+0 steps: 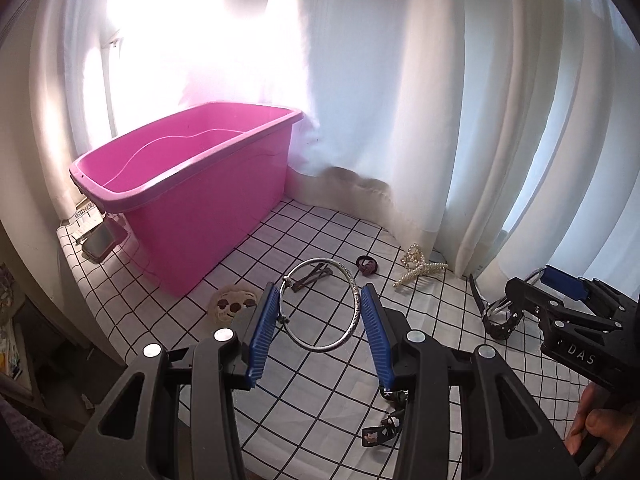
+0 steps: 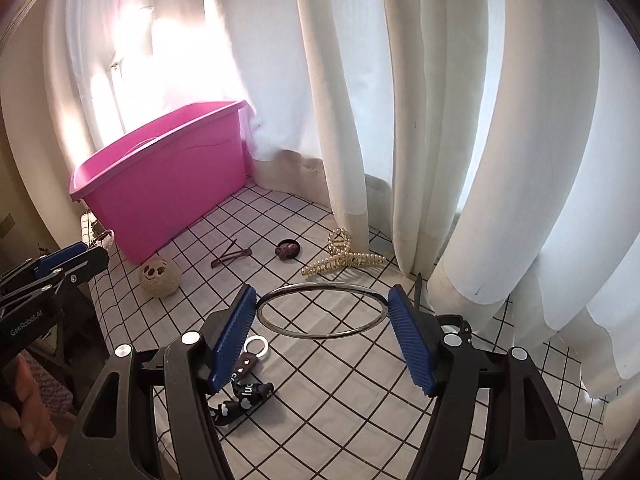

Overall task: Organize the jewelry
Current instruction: 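Lift the bangle and ring with both tools and carry them over the tub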

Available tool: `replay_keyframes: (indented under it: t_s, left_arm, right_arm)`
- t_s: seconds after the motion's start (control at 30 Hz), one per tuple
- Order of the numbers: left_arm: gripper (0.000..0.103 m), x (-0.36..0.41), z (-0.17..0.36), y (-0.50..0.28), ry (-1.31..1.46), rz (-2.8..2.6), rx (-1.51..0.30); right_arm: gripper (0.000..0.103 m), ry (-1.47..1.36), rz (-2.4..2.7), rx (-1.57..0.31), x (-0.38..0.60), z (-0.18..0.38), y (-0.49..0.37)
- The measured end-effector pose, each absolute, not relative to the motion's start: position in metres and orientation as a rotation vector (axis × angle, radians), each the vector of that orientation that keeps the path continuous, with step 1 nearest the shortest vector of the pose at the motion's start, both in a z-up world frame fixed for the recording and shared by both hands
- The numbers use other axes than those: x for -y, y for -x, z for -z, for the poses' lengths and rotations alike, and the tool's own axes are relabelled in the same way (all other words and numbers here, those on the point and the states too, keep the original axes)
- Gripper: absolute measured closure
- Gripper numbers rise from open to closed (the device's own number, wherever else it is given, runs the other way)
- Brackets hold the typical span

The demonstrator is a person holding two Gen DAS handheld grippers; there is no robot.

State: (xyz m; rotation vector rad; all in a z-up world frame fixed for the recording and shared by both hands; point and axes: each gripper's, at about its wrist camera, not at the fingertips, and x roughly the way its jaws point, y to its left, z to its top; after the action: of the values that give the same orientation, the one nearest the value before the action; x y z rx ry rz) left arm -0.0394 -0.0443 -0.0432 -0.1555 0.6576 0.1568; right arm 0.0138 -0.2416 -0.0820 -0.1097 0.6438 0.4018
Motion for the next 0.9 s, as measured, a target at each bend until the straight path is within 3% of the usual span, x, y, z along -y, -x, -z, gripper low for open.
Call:
replay_keyframes:
  t_s: [0.5,0.9]
  left_arm:
    - [0.062,-0.074,-0.053,-0.015,0.110,-0.123,-0.507]
    - [0.062,-0.208,-0.042,-0.072,0.127,-0.194,-0.595]
  right_arm:
    - [0.037,0.109,-0.461,-0.437,0.103,-0.035,-0.061]
    - [0.037,0.111,-0.598,-0.476,-0.047,-0.046,-0.135]
